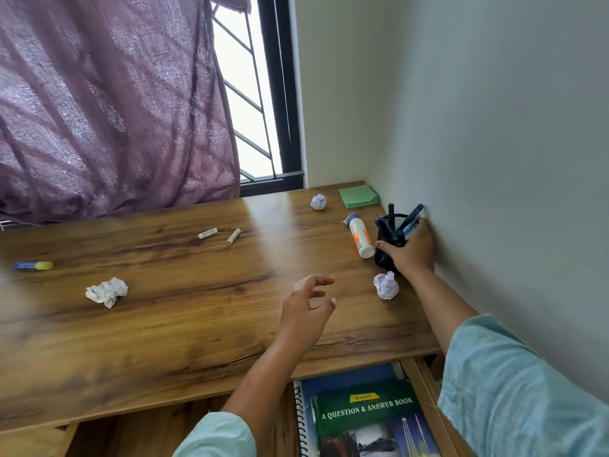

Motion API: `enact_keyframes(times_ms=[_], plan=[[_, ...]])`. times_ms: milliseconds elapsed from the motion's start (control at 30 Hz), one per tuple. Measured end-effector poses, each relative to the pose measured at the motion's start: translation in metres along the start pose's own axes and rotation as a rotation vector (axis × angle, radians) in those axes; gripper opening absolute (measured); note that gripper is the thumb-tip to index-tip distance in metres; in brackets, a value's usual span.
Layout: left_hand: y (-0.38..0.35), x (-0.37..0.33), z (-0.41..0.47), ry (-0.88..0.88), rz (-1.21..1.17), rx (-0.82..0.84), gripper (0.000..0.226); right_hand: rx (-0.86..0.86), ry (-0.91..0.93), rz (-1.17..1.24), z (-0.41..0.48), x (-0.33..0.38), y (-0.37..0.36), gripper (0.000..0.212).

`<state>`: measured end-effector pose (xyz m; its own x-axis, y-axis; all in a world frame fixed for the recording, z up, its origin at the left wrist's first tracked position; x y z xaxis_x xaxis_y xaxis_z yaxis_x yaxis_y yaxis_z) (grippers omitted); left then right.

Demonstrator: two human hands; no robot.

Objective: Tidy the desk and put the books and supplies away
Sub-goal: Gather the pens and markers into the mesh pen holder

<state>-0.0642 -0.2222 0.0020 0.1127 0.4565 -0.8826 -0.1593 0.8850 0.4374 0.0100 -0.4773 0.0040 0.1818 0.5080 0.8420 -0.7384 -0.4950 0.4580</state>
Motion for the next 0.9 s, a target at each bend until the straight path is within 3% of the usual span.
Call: enact_keyframes(times_ms=[267, 433, 533, 667, 900], plan=[[0.018, 0.007, -0.005, 0.041, -0.021, -0.034, 0.029, -0.063, -0.031, -0.176, -0.015, 0.012, 0.006, 0.1], [0.035, 0.023, -0.011, 0.099, -0.077, -0.066, 0.028, -0.221, 0.002, -0.095, -0.061, 0.05, 0.018, 0.089], [0.045, 0.032, -0.018, 0.137, -0.105, -0.075, 0.027, -0.252, 0.124, -0.017, -0.102, 0.074, 0.01, 0.078], [0.065, 0.042, -0.027, 0.159, -0.124, -0.115, 0.026, -0.084, 0.278, 0.038, -0.16, 0.097, -0.022, 0.066], [0.138, 0.069, -0.045, 0.218, -0.125, -0.267, 0.026, 0.213, 0.315, 0.124, -0.234, 0.137, -0.067, 0.052]])
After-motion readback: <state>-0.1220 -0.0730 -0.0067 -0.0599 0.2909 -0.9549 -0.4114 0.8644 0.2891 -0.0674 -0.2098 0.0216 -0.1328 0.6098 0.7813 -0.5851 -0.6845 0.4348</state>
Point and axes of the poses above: each hand's wrist, its own z-axis towards the middle knuckle, its own y-axis out of the back of the hand, x = y × z, the point moved 9 cm from there along z, towards the middle knuckle, and after that the axes turned 15 degrees about -x, right-handed, at the moved point
